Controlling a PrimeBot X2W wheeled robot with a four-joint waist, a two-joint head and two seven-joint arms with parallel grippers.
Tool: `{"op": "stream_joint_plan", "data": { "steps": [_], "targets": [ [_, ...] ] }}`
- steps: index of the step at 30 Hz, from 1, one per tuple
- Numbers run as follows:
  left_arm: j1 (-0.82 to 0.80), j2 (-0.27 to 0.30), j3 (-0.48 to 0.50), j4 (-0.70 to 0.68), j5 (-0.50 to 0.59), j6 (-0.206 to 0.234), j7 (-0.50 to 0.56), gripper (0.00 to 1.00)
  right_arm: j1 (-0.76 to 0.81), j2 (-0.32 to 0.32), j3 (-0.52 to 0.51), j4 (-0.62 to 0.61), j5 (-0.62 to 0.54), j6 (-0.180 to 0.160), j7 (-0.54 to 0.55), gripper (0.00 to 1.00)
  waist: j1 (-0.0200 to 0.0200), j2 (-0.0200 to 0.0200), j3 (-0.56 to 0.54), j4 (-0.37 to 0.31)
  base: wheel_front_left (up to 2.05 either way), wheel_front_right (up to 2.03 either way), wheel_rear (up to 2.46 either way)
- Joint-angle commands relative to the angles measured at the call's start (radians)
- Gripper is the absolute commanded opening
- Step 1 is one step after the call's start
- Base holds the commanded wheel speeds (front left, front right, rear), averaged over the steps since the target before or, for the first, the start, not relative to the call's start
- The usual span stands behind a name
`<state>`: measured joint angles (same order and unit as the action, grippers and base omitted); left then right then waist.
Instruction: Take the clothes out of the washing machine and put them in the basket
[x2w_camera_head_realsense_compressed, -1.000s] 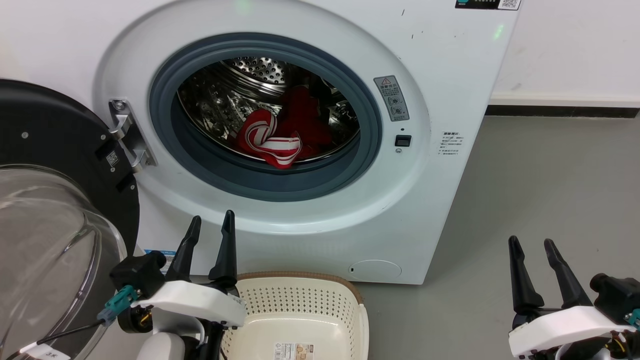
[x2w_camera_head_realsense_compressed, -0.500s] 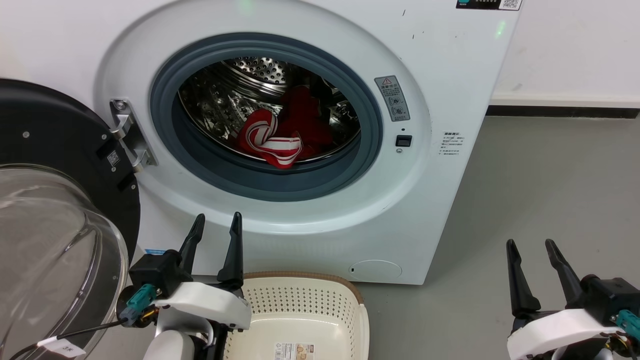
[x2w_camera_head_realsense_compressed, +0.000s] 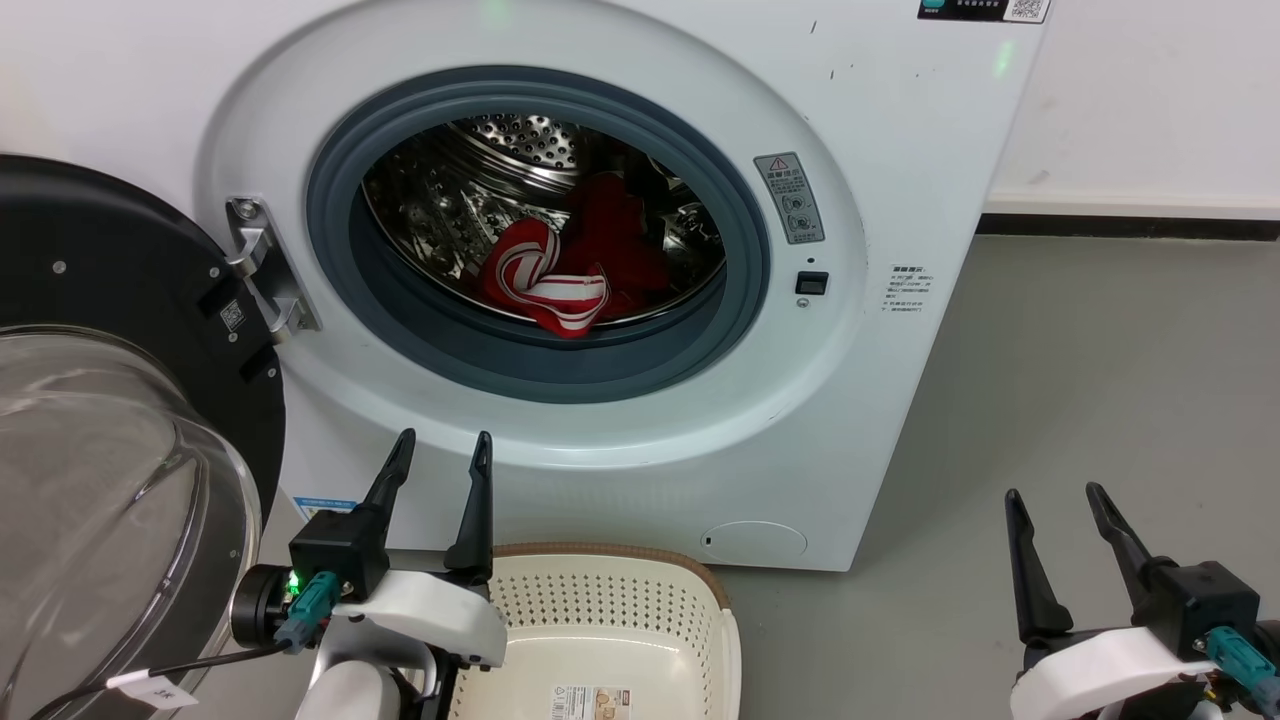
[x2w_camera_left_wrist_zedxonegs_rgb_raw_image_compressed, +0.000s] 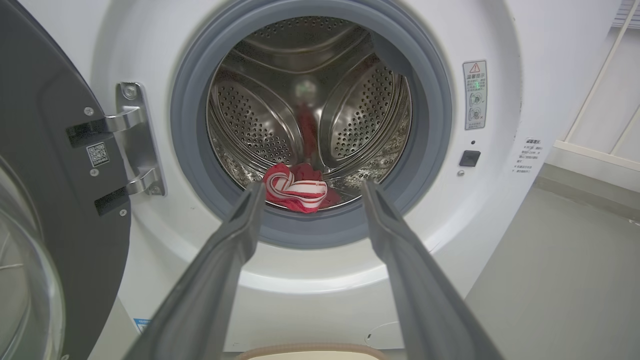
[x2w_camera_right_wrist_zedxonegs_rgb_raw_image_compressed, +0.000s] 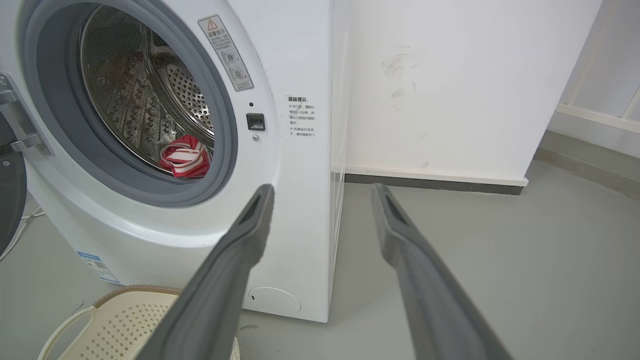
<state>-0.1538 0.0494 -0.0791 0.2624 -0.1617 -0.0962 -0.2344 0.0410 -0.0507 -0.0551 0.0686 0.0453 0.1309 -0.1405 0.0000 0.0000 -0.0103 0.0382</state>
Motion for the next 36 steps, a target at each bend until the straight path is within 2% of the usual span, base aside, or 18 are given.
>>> {"op": "stream_joint_plan", "data": {
  "steps": [1,15,23,36],
  "targets": [
    [-0.018,0.001,0.000,0.001,0.022,0.004,-0.010,1.00,0.007,0.001,0.000,0.000,-0.023,0.000,-0.008,1.00,0.0000,0.0000,0.000,0.001,0.00,0.00,0.00],
    [-0.012,0.001,-0.009,0.007,0.081,0.018,-0.033,1.00,0.011,0.001,0.004,0.017,-0.077,0.000,-0.029,1.00,0.0000,0.0000,-0.001,0.004,0.00,0.00,0.00],
    [-0.011,0.001,0.000,0.012,0.051,0.015,-0.032,1.00,0.007,0.001,0.006,0.031,-0.055,0.000,-0.033,1.00,0.0000,0.0000,-0.001,0.004,0.00,0.00,0.00],
    [-0.034,0.001,0.004,0.028,0.070,0.021,-0.032,1.00,-0.008,0.001,0.011,0.028,-0.044,0.000,-0.031,1.00,0.0000,0.0000,0.013,0.004,0.00,0.00,0.00]
  ]
}}
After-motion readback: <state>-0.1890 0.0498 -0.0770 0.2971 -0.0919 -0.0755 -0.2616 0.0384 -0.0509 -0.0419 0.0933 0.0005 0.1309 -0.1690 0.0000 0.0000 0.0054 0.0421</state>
